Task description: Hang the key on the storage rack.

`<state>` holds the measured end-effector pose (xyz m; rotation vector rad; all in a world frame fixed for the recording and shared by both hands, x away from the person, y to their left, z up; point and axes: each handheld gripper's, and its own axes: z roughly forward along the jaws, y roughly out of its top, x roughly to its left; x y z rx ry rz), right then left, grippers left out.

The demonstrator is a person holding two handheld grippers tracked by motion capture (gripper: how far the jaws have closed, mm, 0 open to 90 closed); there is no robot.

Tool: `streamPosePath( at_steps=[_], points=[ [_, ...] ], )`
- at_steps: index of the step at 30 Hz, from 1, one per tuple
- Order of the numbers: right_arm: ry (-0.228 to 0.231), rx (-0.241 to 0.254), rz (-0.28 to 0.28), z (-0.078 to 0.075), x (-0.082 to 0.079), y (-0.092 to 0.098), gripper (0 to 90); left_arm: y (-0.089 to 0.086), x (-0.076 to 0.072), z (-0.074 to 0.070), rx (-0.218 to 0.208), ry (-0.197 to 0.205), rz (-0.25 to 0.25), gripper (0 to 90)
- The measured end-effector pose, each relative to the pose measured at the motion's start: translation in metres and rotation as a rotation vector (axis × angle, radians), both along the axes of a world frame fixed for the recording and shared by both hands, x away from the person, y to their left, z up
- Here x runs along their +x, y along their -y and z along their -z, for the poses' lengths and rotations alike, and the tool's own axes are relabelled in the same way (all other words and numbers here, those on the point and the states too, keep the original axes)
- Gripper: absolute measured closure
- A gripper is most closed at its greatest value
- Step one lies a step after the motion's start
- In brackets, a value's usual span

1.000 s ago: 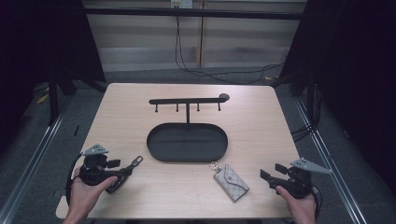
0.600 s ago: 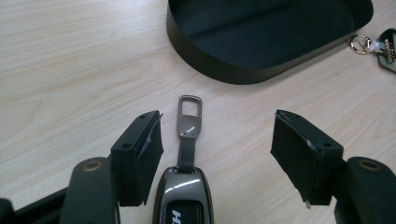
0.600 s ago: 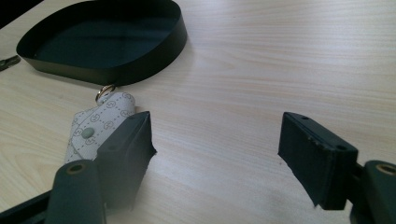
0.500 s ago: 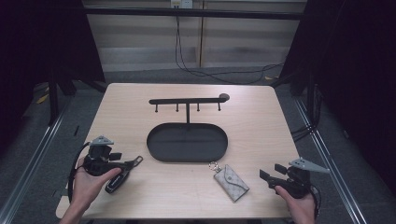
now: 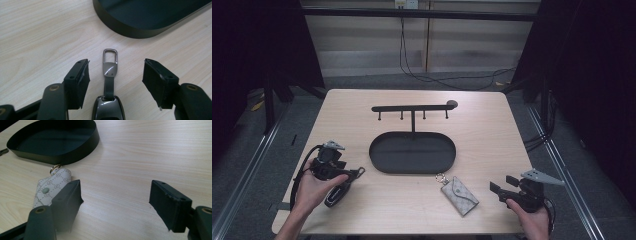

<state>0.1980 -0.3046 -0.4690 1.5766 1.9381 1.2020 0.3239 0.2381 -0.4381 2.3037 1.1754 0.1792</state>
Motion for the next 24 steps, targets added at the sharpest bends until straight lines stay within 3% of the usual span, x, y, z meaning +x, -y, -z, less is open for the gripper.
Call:
streamPosePath(
  at_steps=[4,5,8,11,19,24],
  points=[
    [-0.005,0.000,-0.005,0.000,0.001,-0.001,25.7,0.005,0.005,0.002,0.029,-0.033,0.019,41.2],
    [-0.005,0.001,-0.005,0.000,0.001,-0.001,25.7,0.009,0.008,0.004,0.067,-0.048,0.022,42.5],
    [-0.007,0.004,-0.002,0.001,0.001,0.000,25.6,0.014,0.013,0.006,0.109,-0.078,0.042,43.5],
    [-0.008,0.010,0.004,0.001,0.002,0.001,25.5,0.017,0.017,0.006,0.115,-0.085,0.036,44.5],
    [-0.010,0.007,-0.003,0.001,0.002,-0.001,25.3,0.021,0.025,0.011,0.173,-0.131,0.110,47.6],
    [-0.013,0.012,-0.004,0.001,0.003,0.000,25.2,0.025,0.029,0.019,0.202,-0.161,0.130,49.2]
  ],
)
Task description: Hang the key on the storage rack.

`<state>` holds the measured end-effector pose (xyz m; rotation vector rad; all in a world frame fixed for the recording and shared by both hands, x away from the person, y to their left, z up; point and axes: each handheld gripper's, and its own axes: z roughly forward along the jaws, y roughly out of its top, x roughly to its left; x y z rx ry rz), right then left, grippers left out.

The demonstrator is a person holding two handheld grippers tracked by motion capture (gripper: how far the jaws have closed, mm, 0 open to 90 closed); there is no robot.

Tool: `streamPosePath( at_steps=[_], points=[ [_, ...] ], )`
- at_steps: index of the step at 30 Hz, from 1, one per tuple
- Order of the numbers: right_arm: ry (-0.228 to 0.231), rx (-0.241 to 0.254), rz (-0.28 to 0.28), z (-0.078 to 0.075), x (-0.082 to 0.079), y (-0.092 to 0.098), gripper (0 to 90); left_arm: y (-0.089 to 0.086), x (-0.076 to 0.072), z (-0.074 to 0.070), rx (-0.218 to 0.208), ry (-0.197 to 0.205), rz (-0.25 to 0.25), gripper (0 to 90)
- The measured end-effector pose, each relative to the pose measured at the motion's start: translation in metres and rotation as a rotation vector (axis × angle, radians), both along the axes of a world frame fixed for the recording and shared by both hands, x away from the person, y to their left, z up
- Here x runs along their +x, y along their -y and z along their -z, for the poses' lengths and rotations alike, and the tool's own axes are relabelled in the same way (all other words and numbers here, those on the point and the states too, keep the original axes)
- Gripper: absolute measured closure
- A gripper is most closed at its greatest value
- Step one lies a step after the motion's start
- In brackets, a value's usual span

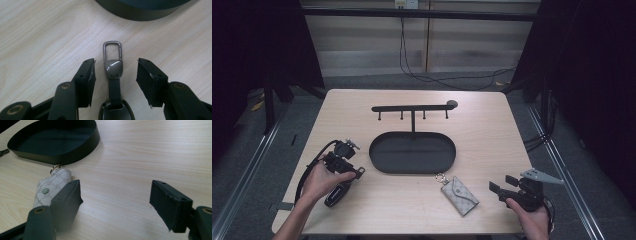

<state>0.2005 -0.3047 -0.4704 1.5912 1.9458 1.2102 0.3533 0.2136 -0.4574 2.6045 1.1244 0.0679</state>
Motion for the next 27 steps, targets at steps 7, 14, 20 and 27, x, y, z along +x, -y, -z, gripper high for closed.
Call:
streamPosePath(
  at_steps=[7,14,20,27],
  points=[
    [0.001,0.001,0.000,0.000,0.001,0.000,25.1,0.001,0.004,0.005,0.017,-0.018,0.005,52.3],
    [-0.002,0.001,0.001,0.000,0.000,0.000,25.1,0.003,0.008,0.005,0.046,-0.037,0.024,57.4],
    [0.008,-0.008,-0.001,-0.001,-0.001,-0.002,25.1,0.011,0.011,0.005,0.088,-0.038,0.025,65.0],
    [0.006,-0.005,-0.003,-0.001,0.000,-0.001,24.9,0.015,0.013,0.008,0.132,-0.055,0.050,66.6]
  ],
)
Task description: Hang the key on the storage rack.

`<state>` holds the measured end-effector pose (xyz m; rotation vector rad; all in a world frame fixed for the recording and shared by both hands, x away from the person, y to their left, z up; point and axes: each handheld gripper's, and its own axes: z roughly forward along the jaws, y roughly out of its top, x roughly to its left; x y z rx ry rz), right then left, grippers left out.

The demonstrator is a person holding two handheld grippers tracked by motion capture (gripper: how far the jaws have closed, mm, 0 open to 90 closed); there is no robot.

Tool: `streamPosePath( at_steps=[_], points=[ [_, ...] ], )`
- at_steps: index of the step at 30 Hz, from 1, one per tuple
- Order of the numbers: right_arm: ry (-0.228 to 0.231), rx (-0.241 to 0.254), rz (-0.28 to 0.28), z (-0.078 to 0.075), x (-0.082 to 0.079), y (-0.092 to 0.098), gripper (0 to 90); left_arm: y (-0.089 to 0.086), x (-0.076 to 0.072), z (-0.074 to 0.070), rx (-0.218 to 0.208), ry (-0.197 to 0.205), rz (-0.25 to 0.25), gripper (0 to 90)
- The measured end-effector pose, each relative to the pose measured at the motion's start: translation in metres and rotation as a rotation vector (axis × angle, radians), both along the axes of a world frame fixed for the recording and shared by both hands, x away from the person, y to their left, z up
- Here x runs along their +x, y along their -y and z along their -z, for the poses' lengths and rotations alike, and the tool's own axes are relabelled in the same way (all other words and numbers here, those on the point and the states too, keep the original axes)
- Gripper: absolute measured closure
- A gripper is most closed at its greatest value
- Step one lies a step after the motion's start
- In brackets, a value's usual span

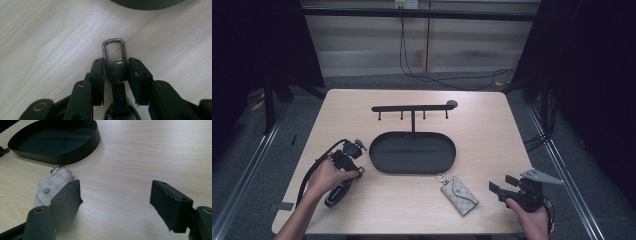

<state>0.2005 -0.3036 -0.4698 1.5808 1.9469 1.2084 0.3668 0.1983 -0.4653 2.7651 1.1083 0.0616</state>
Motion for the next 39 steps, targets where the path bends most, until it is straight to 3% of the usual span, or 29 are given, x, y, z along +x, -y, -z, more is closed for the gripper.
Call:
streamPosePath(
  at_steps=[5,7,11,17,24,25,27,31,39],
  points=[
    [-0.001,-0.005,-0.003,-0.001,-0.001,-0.001,24.9,0.002,0.002,0.000,0.000,-0.021,0.003,66.4],
    [-0.001,-0.003,-0.001,-0.001,-0.001,-0.001,24.9,0.004,0.004,0.000,0.022,-0.030,-0.010,66.7],
    [0.000,-0.006,-0.006,0.000,-0.001,-0.001,24.9,0.004,0.006,0.000,0.017,-0.051,-0.030,70.1],
    [-0.003,-0.004,-0.006,0.000,-0.001,0.000,24.9,0.009,0.009,-0.001,0.053,-0.070,-0.035,70.5],
    [-0.011,-0.003,-0.002,0.000,0.000,-0.001,24.9,0.005,0.011,0.000,0.017,-0.110,-0.062,70.7],
    [-0.011,-0.003,-0.001,0.000,0.000,-0.001,24.9,0.004,0.012,-0.001,0.032,-0.106,-0.041,70.7],
    [-0.013,-0.003,-0.002,0.001,0.000,-0.001,24.9,0.004,0.011,-0.001,0.034,-0.107,-0.047,70.7],
    [-0.012,-0.007,-0.001,0.001,0.000,-0.001,24.9,0.000,0.011,-0.005,0.011,-0.099,-0.074,70.6],
    [-0.016,-0.004,0.000,0.001,0.000,-0.001,24.9,-0.003,0.008,-0.017,-0.028,-0.109,-0.048,70.6]
  ],
)
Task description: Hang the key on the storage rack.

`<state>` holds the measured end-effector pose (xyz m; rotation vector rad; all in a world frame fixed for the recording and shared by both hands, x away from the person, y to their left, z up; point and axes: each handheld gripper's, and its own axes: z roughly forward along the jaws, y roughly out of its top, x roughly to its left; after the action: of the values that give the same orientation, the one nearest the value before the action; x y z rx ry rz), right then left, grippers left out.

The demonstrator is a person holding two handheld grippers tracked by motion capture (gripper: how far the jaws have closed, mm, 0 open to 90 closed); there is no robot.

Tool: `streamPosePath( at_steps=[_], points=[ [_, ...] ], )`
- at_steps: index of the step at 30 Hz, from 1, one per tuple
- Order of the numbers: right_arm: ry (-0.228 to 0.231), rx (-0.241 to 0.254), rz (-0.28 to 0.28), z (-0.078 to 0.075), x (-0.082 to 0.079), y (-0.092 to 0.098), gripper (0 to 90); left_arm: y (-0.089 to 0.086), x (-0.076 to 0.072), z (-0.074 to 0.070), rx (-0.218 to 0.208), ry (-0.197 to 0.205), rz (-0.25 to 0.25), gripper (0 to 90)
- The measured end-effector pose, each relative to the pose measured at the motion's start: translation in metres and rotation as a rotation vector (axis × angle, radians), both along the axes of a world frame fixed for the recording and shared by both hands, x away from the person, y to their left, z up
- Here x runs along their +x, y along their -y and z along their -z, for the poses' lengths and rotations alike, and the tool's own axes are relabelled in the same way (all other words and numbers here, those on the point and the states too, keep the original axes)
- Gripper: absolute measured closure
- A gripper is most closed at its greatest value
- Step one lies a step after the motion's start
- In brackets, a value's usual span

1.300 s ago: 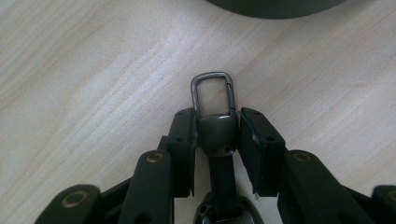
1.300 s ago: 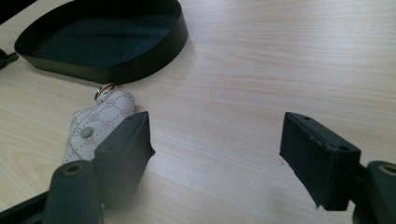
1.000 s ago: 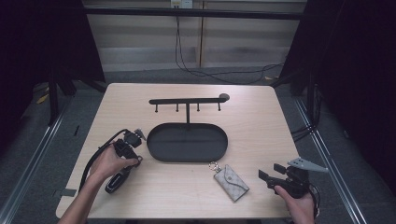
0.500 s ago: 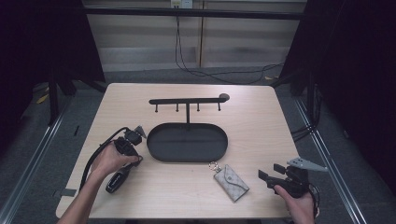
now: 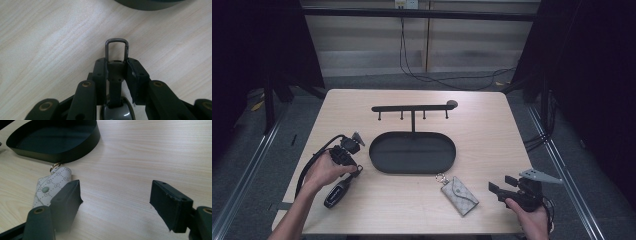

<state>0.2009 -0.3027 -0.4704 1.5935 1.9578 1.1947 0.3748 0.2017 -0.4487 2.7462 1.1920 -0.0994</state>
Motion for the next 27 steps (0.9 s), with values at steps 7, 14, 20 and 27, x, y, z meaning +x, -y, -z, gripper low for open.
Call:
streamPosePath(
  at_steps=[7,14,20,27],
  points=[
    [0.003,-0.001,0.003,0.000,0.000,0.001,24.9,-0.003,-0.001,-0.013,-0.013,0.002,-0.025,70.6],
    [0.002,-0.003,0.006,0.000,0.000,0.001,24.9,-0.007,-0.005,-0.029,-0.042,0.035,-0.007,70.6],
    [-0.002,-0.007,0.006,0.001,0.000,0.001,25.0,-0.011,-0.003,-0.041,-0.046,0.051,-0.021,70.6],
    [-0.006,-0.004,0.008,0.001,0.000,0.001,24.9,-0.010,-0.005,-0.054,-0.039,0.075,0.011,70.6]
  ],
)
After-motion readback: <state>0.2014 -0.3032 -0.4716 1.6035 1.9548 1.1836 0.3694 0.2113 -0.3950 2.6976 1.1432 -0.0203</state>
